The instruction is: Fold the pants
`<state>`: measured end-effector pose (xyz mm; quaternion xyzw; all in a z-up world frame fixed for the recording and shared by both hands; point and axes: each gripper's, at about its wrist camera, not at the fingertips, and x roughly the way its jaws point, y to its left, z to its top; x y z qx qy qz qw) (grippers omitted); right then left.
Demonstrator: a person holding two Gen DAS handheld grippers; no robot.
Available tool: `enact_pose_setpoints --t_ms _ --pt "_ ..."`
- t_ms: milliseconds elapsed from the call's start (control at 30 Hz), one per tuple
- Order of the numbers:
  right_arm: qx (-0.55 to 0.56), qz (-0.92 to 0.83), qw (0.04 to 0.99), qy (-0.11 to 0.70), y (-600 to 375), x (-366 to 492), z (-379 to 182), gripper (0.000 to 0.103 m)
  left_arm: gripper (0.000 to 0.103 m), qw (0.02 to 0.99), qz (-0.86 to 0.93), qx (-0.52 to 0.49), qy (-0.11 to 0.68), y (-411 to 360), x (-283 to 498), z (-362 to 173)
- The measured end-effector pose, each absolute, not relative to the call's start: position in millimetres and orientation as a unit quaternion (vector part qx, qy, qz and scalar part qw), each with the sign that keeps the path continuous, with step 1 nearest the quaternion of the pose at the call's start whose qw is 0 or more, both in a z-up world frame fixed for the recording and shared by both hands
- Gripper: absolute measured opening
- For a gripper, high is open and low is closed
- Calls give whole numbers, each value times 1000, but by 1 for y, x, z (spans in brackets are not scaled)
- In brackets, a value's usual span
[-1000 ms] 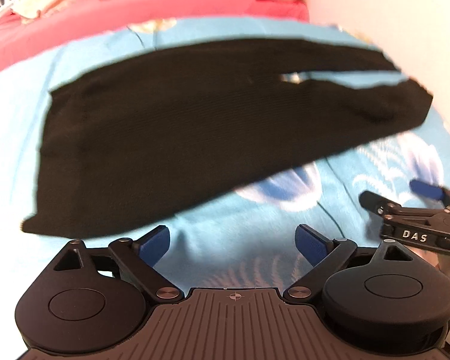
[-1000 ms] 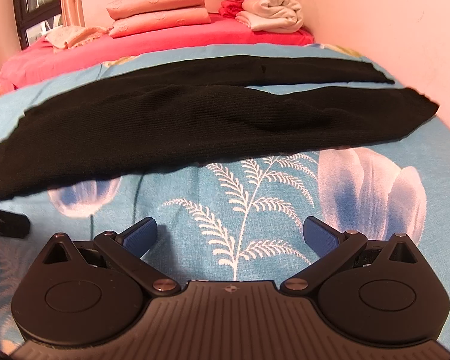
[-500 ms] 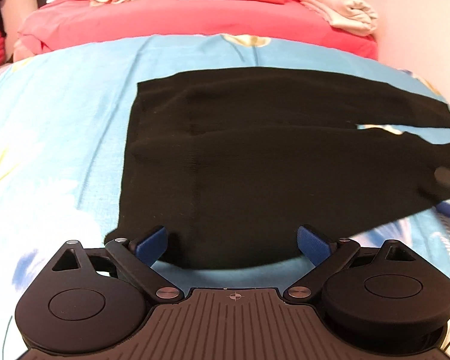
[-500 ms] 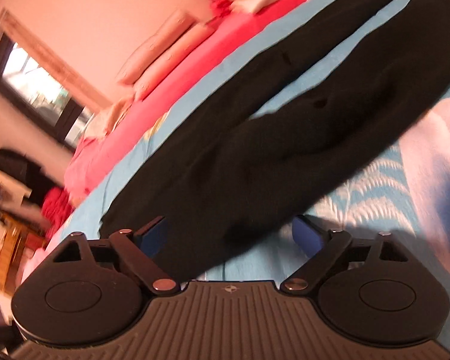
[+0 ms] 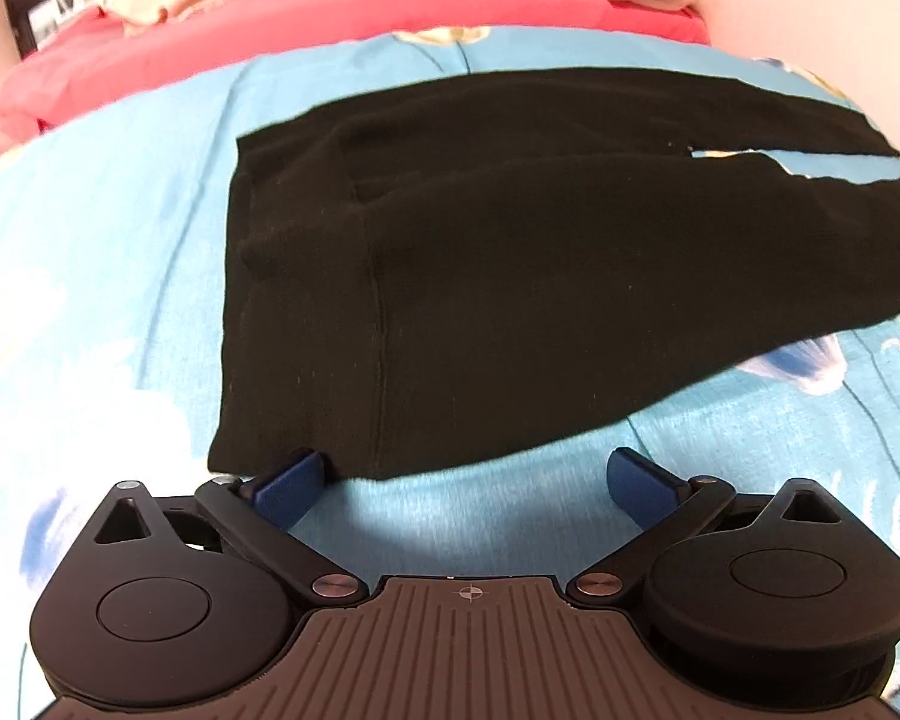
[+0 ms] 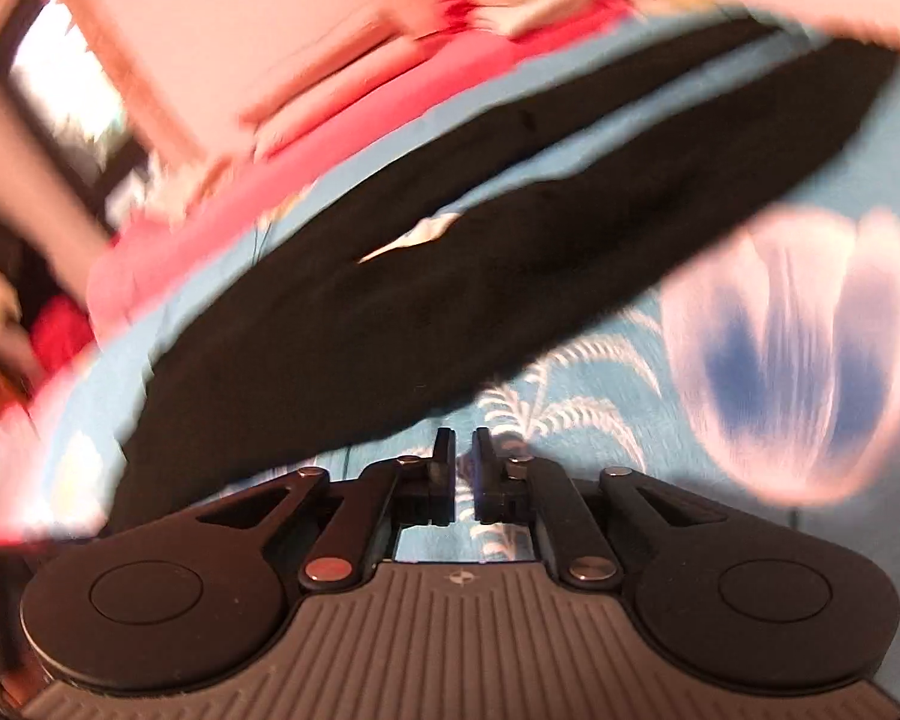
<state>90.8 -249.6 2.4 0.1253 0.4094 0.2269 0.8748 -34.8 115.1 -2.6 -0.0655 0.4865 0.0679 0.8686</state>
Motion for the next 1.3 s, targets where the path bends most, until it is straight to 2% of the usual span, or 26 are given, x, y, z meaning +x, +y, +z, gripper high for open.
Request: enact_pose_setpoints --t_ms 67,100,133,167,367,500,533,600,667,733,833,900,967,1000,1033,1067,1133,1200,1233,1267,1300 --pt "66 266 887 371 -223 71 24 31 103 865 64 -89 489 123 -36 -1" --pt "35 294 889 350 -206 65 30 60 103 866 62 -102 485 128 -39 2" --pt "2 325 886 330 -186 60 34 81 103 867 62 -114 482 134 -41 5" --pt "-21 346 884 315 -169 58 37 83 103 866 63 -129 478 140 -43 10" --pt "-175 460 836 243 -53 33 27 75 103 881 107 -162 431 173 -62 38" --pt "-233 509 789 253 8 20 8 65 103 881 124 -174 423 187 -64 41" --pt "-249 511 782 257 17 16 1 60 103 881 125 -174 423 188 -63 41" --pt "-247 507 780 271 30 20 -11 58 103 881 128 -176 420 188 -64 40" --pt "-198 523 773 299 34 33 -11 20 103 881 129 -180 418 190 -65 39" --pt "-138 522 763 354 31 43 -8 10 103 879 132 -185 420 193 -63 39" --pt "-122 553 739 364 20 24 10 8 103 880 134 -185 416 196 -65 41" --pt "-162 556 743 335 16 3 10 8 103 881 136 -182 416 196 -62 40" --pt "-158 548 747 341 14 -1 1 9 103 878 137 -187 418 197 -57 37" --pt "-152 549 750 336 11 -2 1 15 103 876 135 -191 421 197 -55 36" --pt "-154 553 749 332 9 -5 3 27 103 875 131 -193 424 197 -53 34" --pt "-156 556 749 325 5 -5 6 30 103 873 129 -194 428 195 -50 33" --pt "-158 557 755 309 -6 -5 17 29 103 873 127 -188 431 193 -48 32" --pt "-142 550 765 303 -22 6 28 44 103 874 127 -181 432 192 -47 33" --pt "-140 533 778 301 -31 13 30 62 103 874 128 -181 432 192 -45 33" --pt "-140 511 794 298 -37 21 31 71 103 874 128 -181 433 192 -43 33" --pt "-140 486 808 301 -41 31 29 71 103 874 125 -182 434 190 -40 32"
